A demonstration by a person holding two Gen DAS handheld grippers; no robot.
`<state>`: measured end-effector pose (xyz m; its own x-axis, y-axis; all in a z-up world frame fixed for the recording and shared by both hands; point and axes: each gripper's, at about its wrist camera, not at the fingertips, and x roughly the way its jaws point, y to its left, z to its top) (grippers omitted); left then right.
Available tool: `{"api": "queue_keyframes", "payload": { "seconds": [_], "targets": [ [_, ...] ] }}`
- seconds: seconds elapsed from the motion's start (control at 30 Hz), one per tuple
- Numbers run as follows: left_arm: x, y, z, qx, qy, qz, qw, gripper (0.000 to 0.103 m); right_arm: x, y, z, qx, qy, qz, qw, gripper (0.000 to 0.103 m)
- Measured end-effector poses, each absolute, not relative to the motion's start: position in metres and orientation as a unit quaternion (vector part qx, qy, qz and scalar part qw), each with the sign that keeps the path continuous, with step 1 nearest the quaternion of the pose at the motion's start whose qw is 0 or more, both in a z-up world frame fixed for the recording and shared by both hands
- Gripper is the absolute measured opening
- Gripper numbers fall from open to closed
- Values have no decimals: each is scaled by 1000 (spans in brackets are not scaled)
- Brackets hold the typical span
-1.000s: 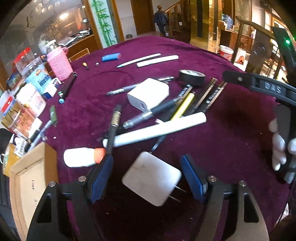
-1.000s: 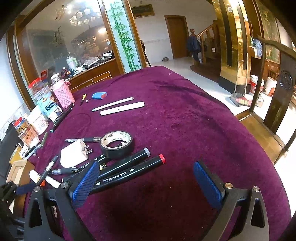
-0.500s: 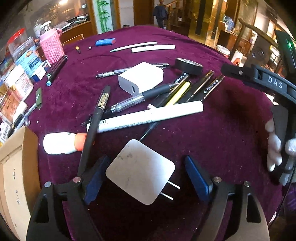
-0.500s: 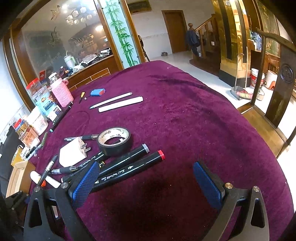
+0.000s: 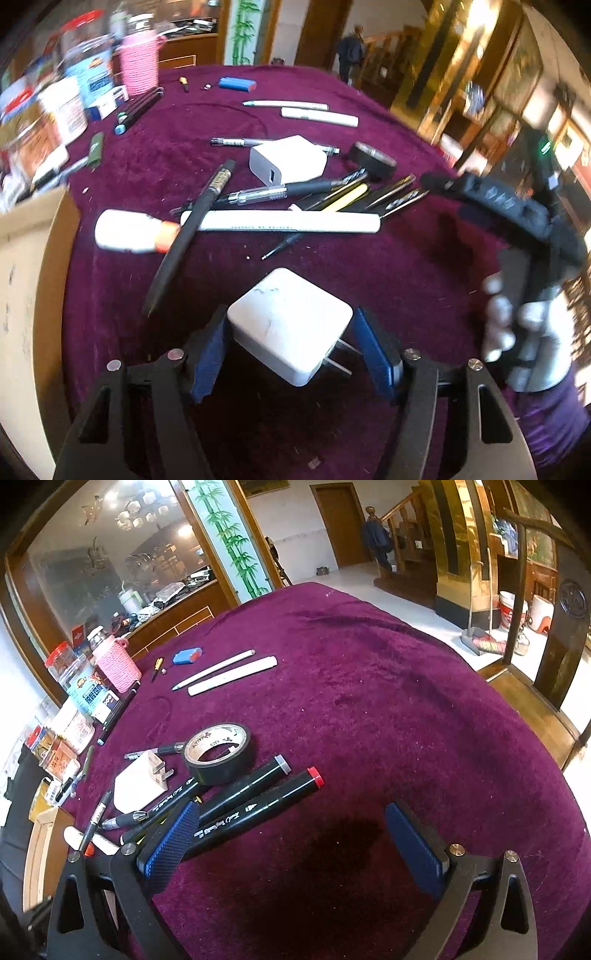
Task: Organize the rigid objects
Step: 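Lift the white charger with the left tool toward the cardboard box, then drop the charger into the box with the left tool while the right tool drops a black pen there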
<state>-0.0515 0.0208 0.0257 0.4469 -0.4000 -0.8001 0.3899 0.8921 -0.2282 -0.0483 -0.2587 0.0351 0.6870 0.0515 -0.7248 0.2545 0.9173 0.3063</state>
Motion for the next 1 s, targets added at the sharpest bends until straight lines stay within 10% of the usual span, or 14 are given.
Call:
{"api": "queue_keyframes", "payload": {
  "seconds": [0.07,0.17,0.3,0.37,0.5,0.83,0.87,0.93,1.0],
  "targets": [
    [-63,32,36,-30,458,-239,855,66,-49,-259,34,198,393,-59,896,102],
    [-82,53,56,-57,437,-249,862,22,-49,-260,34,199,394,-62,895,102],
    [-99,91,76,-96,415,-254,868,21,-43,-258,31,193,409,-63,890,102],
    [-104,99,76,-91,417,-253,868,23,-43,-256,33,184,410,-60,891,102],
    [-119,94,69,-65,421,-261,866,65,-56,-239,47,143,397,-64,904,102],
    [-116,31,39,-19,450,-257,855,71,-78,-196,64,105,398,-16,911,102],
    [-115,27,34,-9,455,-237,858,66,-78,-193,66,103,398,-10,912,102],
    [-107,29,22,-27,479,-232,846,26,-78,-187,70,97,398,0,912,102],
    [-103,42,19,-66,487,-238,838,22,-77,-181,72,92,402,15,911,102]
  ]
}}
